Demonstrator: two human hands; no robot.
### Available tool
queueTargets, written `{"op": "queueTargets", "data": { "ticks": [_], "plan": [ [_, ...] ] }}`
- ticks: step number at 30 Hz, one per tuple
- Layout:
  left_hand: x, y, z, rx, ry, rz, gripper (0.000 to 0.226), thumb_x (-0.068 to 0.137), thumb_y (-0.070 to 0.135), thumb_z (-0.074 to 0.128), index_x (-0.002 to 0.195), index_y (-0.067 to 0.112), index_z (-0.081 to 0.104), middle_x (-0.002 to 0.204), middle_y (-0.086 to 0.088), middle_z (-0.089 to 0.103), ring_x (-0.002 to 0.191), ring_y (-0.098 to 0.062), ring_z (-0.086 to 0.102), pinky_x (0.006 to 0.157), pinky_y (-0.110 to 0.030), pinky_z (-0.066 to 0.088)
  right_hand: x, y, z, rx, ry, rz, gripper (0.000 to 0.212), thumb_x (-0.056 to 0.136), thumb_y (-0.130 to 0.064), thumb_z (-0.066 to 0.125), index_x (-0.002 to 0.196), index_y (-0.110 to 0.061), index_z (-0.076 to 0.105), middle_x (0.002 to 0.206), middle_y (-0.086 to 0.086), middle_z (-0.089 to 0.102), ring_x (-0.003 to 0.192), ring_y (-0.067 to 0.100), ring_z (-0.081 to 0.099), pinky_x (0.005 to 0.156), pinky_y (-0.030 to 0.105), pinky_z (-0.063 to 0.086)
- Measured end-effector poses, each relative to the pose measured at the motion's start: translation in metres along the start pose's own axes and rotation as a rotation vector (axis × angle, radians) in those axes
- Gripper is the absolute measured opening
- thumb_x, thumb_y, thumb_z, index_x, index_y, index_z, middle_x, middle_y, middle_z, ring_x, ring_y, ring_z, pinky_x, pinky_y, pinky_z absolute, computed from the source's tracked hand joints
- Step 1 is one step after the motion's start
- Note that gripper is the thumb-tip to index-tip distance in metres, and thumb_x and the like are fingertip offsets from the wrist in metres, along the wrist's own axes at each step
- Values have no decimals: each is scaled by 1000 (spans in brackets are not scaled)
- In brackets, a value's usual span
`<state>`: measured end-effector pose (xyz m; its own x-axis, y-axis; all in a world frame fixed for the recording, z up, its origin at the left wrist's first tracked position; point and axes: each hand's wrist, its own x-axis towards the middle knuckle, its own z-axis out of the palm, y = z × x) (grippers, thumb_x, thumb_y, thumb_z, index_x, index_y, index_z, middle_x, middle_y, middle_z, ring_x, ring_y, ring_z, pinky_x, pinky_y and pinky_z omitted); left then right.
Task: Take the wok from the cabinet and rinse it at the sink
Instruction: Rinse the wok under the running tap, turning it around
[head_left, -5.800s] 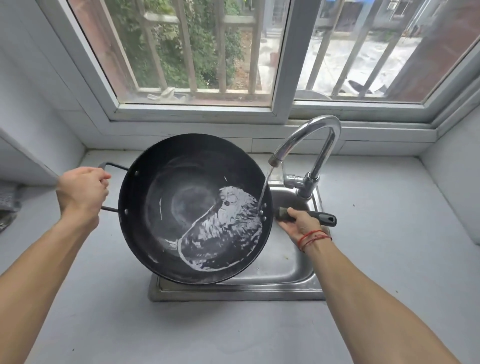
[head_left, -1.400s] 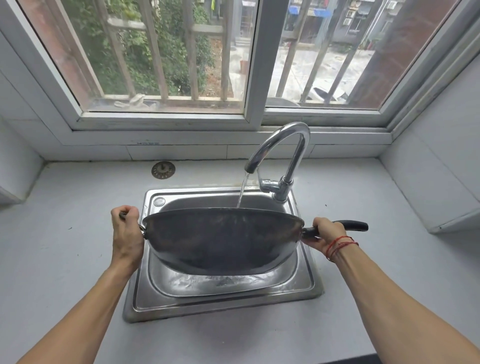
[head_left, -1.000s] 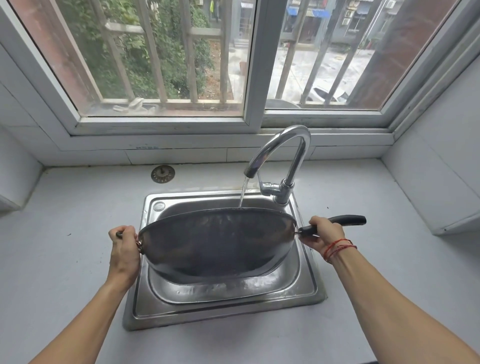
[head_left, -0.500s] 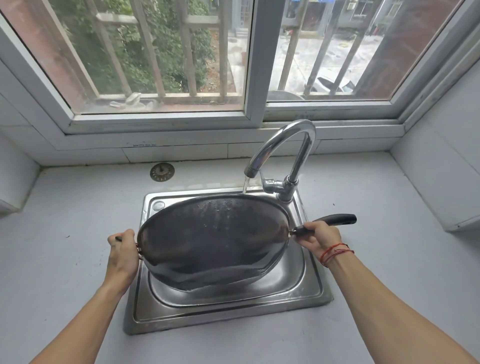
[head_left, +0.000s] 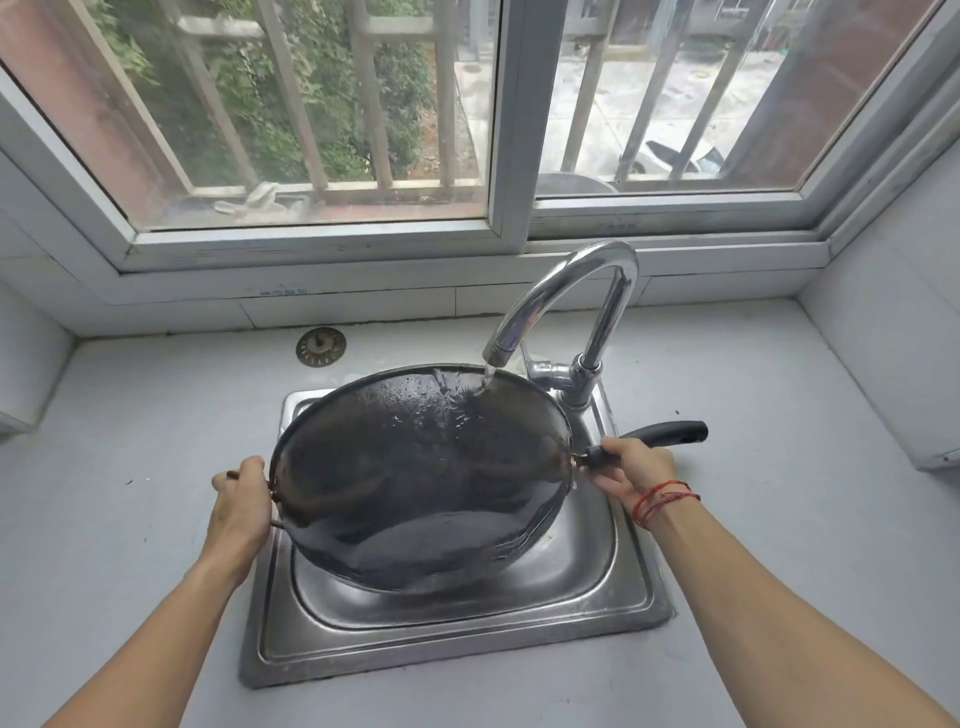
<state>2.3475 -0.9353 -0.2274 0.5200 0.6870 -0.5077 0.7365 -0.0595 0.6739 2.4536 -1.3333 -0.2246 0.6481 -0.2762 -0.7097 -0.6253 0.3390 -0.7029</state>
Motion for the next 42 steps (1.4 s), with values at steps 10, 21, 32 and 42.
{"op": "queueTargets", "data": {
  "ticks": [10,21,32,42],
  "plan": [
    [3,6,1,11,12,-19,72,69,59,28,120,10,40,103,-23,56,109,-47,57,97,-62,47,4,-5,10,-11,-12,8,9,89,6,62,86,2,55,75,19,64,70,29,68,60,43,59],
    [7,9,-5,15,19,-30,76,68,61,27,121,8,41,106,-26,57,110,-47,56,97,-62,46,6,-6,20,-33,-21,21,7,90,5,61,89,1,55,76,18,66,70,27,68,47,32,57],
    [8,11,-11,-19,40,-35,78,71,57,28,126,4,43,123,-32,57,115,-49,55,96,-62,47,9,-9,32,-56,-33,7,7,88,6,62,86,3,57,75,19,66,71,29,67,61,41,61],
    [4,13,-9,-4,39,-27,75,76,55,26,128,3,41,124,-33,56,115,-49,53,96,-60,47,8,-7,27,-62,-26,10,7,87,5,64,90,3,58,80,20,68,76,31,70,66,43,61]
  ]
}}
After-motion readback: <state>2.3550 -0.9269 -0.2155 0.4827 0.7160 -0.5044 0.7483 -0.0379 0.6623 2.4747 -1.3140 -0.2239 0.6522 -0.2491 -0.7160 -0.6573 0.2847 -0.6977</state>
